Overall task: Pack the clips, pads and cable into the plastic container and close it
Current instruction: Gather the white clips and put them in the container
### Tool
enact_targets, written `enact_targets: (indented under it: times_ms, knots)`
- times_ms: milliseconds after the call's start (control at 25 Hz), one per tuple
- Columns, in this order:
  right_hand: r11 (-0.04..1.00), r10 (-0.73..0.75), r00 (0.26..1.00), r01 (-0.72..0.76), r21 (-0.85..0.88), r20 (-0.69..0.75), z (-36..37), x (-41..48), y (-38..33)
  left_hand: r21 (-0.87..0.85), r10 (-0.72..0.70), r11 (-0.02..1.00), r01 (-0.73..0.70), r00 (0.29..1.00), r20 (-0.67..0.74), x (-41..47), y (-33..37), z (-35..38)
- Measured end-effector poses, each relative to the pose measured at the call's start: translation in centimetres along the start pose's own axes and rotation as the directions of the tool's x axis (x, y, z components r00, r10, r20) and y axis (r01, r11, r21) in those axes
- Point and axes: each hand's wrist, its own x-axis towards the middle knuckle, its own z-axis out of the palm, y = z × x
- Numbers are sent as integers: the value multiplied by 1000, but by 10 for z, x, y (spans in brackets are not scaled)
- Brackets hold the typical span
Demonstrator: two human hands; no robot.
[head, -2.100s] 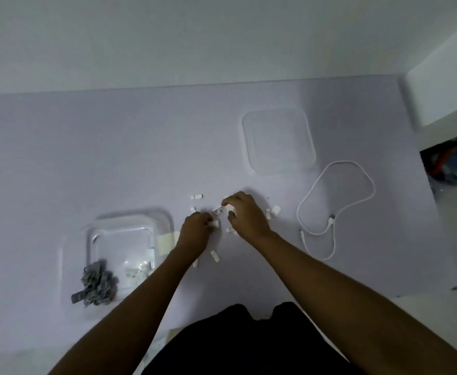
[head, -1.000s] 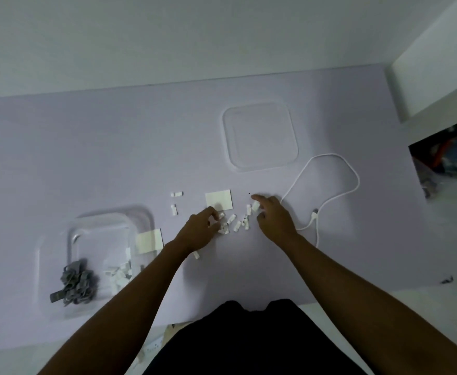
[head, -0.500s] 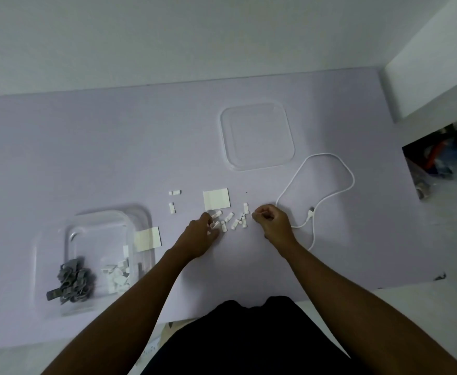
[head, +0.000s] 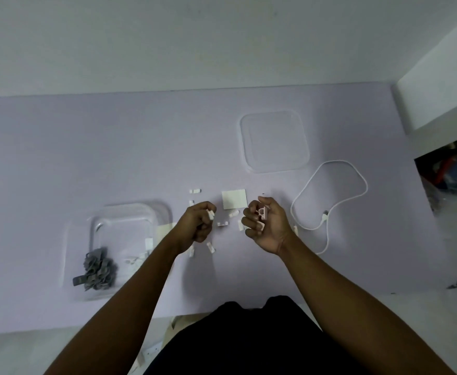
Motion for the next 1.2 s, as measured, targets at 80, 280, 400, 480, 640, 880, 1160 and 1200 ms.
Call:
enact_targets:
  times_ms: [80, 280, 400, 480, 640, 880, 1160, 1200]
  knots:
    - [996, -10, 1000, 8, -87, -29, 18, 4, 10, -151, 21, 988, -12, 998, 64, -19, 5, -23]
    - [987, -47, 994, 31, -158, -101, 61, 20, 46, -332, 57, 943, 6, 982, 179, -71, 4, -75]
    - [980, -54, 993, 32, -198, -107, 93, 32, 74, -378, 73, 926, -13, 987, 145, -90, -3, -106]
    - [973, -40, 993, 13, -230, -115, 114, 39, 93, -349, 11, 937, 4, 999, 41, -97, -10, -126]
    - [884, 19, 996, -58, -464, -89, 155, 48, 126, -362, -62, 932, -1, 985, -163, -109, -26, -160]
    - [247, -16, 999, 50, -968, 48, 196, 71, 185, -476, -156, 877, -68, 896, -416, -124, -59, -218]
    - [-598, 173, 982, 168, -784, 79, 178, 103, 223, -325, -171, 946, 11, 868, -467, -130, -75, -235]
    - [-639, 196, 979, 170, -750, 56, 176, 103, 226, -307, -167, 952, 16, 864, -475, -128, -77, -234]
